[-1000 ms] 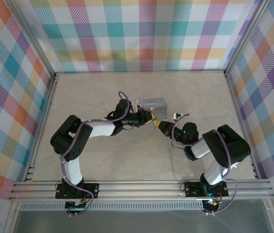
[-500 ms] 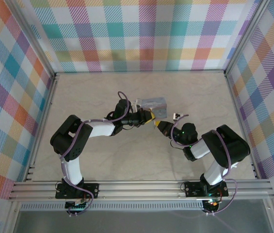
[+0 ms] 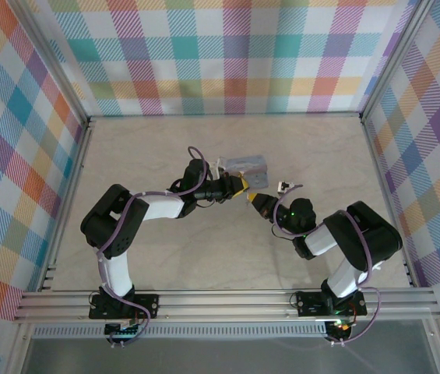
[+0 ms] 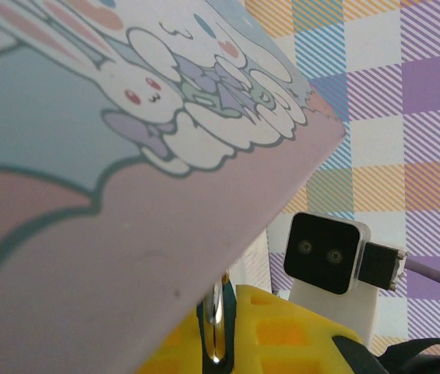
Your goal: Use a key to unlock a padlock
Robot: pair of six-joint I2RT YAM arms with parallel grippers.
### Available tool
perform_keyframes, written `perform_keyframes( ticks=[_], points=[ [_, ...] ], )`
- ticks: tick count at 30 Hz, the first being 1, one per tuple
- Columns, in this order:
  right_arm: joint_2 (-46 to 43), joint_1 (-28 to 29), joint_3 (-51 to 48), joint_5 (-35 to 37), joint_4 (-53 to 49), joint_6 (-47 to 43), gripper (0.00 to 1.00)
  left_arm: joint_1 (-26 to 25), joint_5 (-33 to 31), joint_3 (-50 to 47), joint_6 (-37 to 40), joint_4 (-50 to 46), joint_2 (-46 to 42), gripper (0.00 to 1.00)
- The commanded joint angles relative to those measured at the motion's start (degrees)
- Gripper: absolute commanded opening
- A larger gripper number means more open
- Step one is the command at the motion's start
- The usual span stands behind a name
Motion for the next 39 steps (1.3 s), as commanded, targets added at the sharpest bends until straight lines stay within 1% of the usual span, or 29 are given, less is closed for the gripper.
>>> perform_keyframes(
  ticks=[1,12,21,26,33,39],
  points=[
    [-1.79,0.37,0.47,0.61,3.19,0.18,0.0,0.15,2.22,-0.23,-0.53,4.44,0.52,0.12],
    [-2.04,0.37,0.83,1.4,3.19,-0.77,0.0,0.16,2.59,-0.23,-0.71,4.68,0.58,0.12],
    [-1.71,0.33,2.71,1.26,3.19,0.24,0.0,0.16,3.44,-0.56,-1.32,5.89,0.93,0.11],
    [-1.67,0.38,3.93,1.1,3.19,3.67,0.0,0.16,3.84,-0.61,-1.41,6.37,0.74,0.1],
    [1.95,0.16,6.31,-0.27,3.19,10.56,0.0,0.16,4.17,-0.53,-1.76,6.99,0.66,0.1],
    [2.39,-0.41,6.97,-0.73,3.19,11.12,0.0,0.16,4.52,-0.9,-1.94,7.69,0.52,0.09]
  ],
)
